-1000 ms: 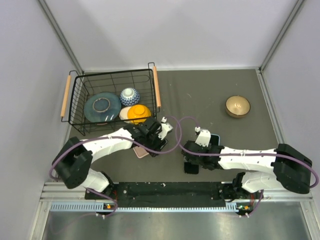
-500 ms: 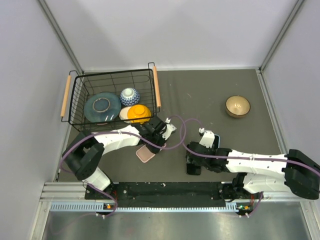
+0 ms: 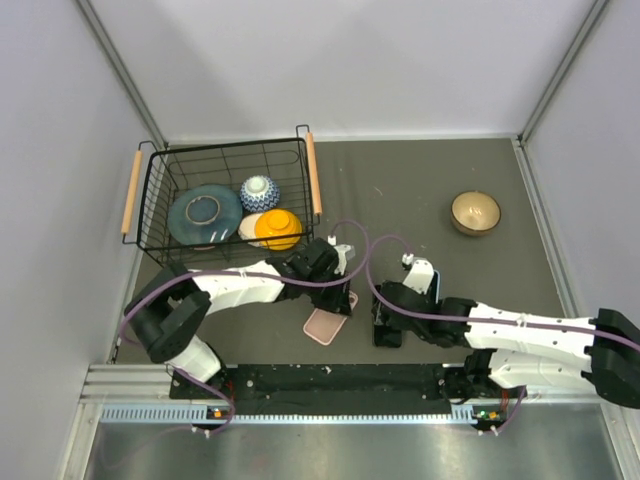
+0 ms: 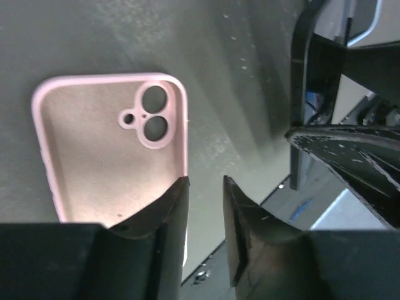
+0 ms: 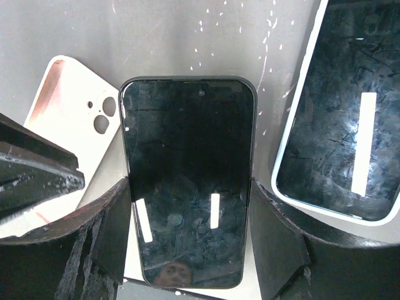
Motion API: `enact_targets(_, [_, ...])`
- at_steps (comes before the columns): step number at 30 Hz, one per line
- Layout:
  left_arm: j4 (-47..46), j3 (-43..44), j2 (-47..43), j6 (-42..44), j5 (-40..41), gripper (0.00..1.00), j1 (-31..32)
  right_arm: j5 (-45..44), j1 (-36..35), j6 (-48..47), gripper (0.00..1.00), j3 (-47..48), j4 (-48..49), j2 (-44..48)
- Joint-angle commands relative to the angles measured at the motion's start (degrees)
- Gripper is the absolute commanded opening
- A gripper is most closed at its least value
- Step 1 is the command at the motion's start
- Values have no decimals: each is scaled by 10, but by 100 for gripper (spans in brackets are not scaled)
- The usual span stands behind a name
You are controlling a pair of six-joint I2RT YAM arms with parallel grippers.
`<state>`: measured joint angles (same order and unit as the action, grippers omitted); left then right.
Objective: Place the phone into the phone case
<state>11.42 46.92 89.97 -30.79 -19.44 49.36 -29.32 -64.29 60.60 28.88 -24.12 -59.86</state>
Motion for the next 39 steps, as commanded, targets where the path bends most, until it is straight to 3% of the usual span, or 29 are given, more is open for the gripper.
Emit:
enact_targets(1, [-81, -6, -37, -120, -8, 43, 10, -14, 4, 1, 35, 6, 7, 36])
enact_targets(5, [-20, 17, -79, -111, 47, 55, 9, -12, 3, 20, 34, 7, 0, 44])
enact_targets(8, [50, 39, -113, -86, 126, 56, 6, 4, 2, 32, 34, 19, 1, 35])
enact_targets(14, [86, 8, -189, -60, 173, 49, -28, 31, -7, 47, 34, 43, 42, -3])
enact_targets(17, [91, -25, -213, -55, 189, 31, -58, 53, -8, 58, 33, 53, 83, -31])
enact_targets(18, [92, -42, -216, -54, 189, 15, -68, 60, -9, 61, 33, 59, 94, -39])
enact_targets(20, [92, -57, -219, -56, 180, 1, -105, 80, -11, 71, 33, 71, 127, -62])
enact_targets(30, [32, -139, -203, -62, 156, 0, -118, 87, -19, 104, 32, 118, 172, -134])
enact_targets(39, [-40, -193, -204, -133, 123, 0, -52, 66, -19, 119, 32, 122, 184, -149])
